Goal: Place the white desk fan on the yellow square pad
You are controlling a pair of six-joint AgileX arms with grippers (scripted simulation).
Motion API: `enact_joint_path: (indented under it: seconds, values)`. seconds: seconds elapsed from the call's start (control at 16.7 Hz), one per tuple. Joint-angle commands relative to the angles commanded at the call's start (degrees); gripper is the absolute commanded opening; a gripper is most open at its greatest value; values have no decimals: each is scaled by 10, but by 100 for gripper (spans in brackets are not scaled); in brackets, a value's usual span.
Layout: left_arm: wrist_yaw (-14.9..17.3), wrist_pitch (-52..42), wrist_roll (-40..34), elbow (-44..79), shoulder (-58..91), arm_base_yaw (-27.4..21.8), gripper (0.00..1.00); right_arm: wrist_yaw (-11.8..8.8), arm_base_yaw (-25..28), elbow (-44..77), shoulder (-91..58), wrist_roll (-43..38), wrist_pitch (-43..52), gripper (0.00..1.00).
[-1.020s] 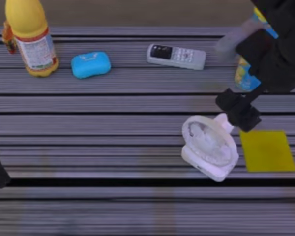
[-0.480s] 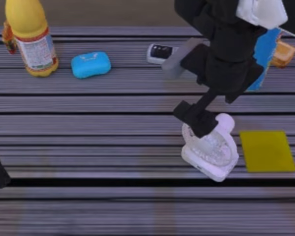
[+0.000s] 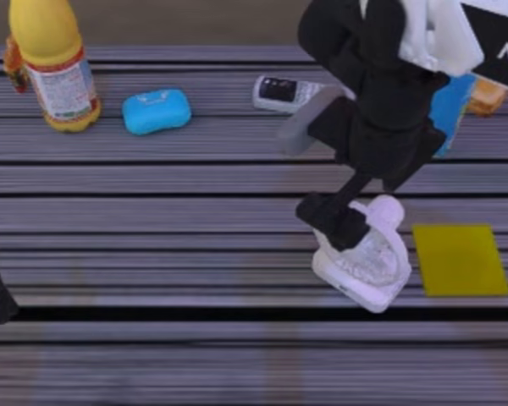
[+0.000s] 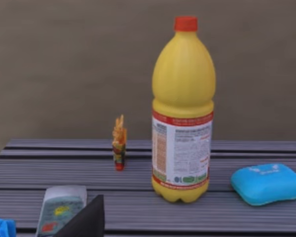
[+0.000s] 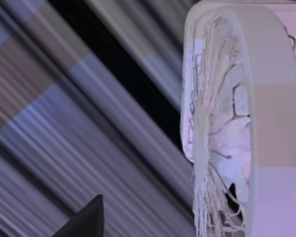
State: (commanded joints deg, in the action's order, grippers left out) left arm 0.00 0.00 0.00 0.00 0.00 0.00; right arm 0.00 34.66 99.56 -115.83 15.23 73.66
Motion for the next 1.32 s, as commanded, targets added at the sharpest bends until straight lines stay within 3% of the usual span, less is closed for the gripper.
enact_joint_path:
  seconds: [0.42,1.2,1.32]
  values:
    - [0,0,0,0,0,0,100,0,1,-48,-3,-1,-50,100]
    - [0,0,0,0,0,0,100,0,1,-48,-3,-1,-50,2]
    - [0,0,0,0,0,0,100,0,1,-48,-3,-1,-50,0]
